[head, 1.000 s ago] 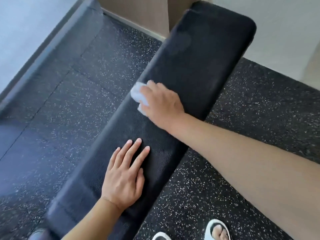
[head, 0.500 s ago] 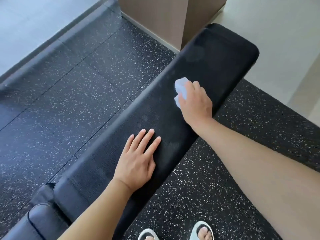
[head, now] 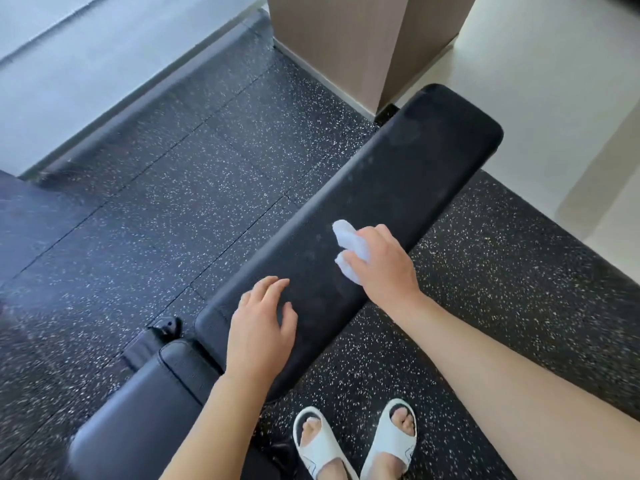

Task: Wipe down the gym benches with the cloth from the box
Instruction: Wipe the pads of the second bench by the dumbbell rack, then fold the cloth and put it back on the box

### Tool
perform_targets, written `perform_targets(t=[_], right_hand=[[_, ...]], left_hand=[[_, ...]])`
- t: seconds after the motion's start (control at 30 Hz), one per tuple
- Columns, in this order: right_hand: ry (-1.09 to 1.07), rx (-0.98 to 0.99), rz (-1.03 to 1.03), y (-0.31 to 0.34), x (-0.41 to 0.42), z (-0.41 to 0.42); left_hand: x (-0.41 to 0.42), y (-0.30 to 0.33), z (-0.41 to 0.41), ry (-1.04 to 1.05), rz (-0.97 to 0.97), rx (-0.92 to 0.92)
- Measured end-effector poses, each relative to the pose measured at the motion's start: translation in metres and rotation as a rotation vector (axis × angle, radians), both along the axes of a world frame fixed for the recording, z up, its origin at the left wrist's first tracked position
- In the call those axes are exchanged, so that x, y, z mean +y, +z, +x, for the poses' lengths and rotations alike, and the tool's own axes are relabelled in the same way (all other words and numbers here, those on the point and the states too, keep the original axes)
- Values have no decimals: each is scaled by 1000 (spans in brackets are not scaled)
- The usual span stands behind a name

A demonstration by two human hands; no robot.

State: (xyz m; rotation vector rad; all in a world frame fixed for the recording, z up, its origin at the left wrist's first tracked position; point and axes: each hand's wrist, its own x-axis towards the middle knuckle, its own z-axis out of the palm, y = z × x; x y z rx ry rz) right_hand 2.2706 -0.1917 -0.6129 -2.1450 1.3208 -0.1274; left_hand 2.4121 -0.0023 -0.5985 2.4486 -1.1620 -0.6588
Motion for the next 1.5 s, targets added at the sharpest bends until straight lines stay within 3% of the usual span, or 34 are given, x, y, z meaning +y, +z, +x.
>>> perform_targets(t=[0.17, 0.33, 0.83, 1.1, 1.5], right_hand=[[-18, -40, -35, 90, 20, -6], [-96, -223, -61, 192, 44, -21], [-98, -328, -213, 437, 81, -68], [-98, -361, -339, 499, 62, -64], [138, -472, -313, 517, -7, 15]], left_hand=[[12, 77, -4, 46, -14, 62], [19, 168, -9, 67, -88, 92], [48, 417, -10, 16, -245, -104], [40, 502, 15, -24, -309, -197], [5, 533, 31, 181, -296, -262]])
